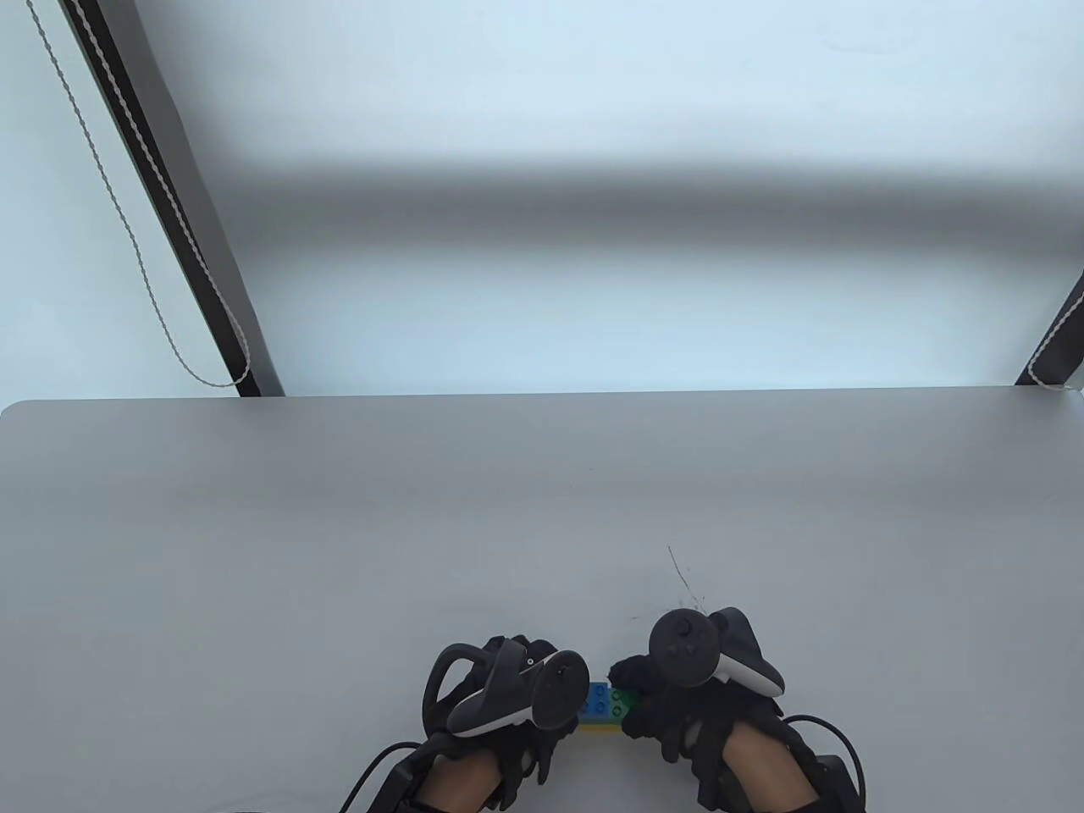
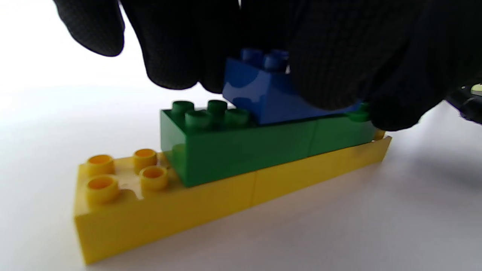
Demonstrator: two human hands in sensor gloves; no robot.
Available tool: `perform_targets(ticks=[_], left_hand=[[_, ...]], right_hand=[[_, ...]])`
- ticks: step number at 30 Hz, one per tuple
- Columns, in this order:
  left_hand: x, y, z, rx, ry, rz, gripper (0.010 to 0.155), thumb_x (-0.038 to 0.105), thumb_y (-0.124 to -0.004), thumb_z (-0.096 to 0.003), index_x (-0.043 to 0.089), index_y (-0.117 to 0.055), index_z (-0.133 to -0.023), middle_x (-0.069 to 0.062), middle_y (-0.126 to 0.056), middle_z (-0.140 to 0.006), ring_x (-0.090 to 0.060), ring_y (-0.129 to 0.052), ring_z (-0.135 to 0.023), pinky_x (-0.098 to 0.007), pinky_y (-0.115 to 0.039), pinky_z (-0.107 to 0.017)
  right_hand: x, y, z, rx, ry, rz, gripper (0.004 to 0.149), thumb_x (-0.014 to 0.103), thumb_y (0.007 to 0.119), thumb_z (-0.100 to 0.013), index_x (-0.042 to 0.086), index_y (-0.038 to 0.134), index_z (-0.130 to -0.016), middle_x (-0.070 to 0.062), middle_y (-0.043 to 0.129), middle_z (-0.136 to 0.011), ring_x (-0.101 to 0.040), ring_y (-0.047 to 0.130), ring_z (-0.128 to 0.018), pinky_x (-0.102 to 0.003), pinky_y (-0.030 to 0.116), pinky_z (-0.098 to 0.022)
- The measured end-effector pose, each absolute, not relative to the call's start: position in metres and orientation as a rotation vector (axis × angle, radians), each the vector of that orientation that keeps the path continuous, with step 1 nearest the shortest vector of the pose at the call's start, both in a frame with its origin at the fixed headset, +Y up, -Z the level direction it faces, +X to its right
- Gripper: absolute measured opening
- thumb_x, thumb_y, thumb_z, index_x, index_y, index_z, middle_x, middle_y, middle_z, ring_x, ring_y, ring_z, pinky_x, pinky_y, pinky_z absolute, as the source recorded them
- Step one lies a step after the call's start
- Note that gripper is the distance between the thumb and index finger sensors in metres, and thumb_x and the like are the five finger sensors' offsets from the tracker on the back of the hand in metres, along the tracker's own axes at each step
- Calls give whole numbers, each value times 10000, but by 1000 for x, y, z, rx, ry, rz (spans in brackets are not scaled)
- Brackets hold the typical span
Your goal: Stack lego bricks
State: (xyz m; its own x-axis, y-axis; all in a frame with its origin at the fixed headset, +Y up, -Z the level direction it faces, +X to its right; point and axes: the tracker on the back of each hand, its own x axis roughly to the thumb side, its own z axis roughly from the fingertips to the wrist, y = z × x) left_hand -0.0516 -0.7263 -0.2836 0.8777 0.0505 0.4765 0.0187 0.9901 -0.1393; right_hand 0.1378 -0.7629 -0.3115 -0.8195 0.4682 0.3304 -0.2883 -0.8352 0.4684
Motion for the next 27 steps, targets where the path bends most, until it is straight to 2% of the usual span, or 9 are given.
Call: perform_targets(ticks=[14, 27], left_hand=[[-49, -731, -287, -177, -484, 29, 608, 455, -909, -324, 255, -799, -887, -42, -871, -876, -279, -853, -819, -618, -665, -672], [-60, -738, -295, -195, -510, 145, 624, 448, -928, -295, 246, -800, -872, -42, -868, -853, -273, -868, -801, -623, -671, -668]], right_hand=[[138, -763, -311, 613, 565, 2598, 649, 331, 921, -313, 116, 696, -883, -135, 817, -879, -343, 842, -795, -595, 696, -607], [137, -764, -310, 603, 562, 2599, 649, 332, 917, -315, 119, 691, -885, -135, 812, -882, -344, 838, -797, -595, 695, -607]])
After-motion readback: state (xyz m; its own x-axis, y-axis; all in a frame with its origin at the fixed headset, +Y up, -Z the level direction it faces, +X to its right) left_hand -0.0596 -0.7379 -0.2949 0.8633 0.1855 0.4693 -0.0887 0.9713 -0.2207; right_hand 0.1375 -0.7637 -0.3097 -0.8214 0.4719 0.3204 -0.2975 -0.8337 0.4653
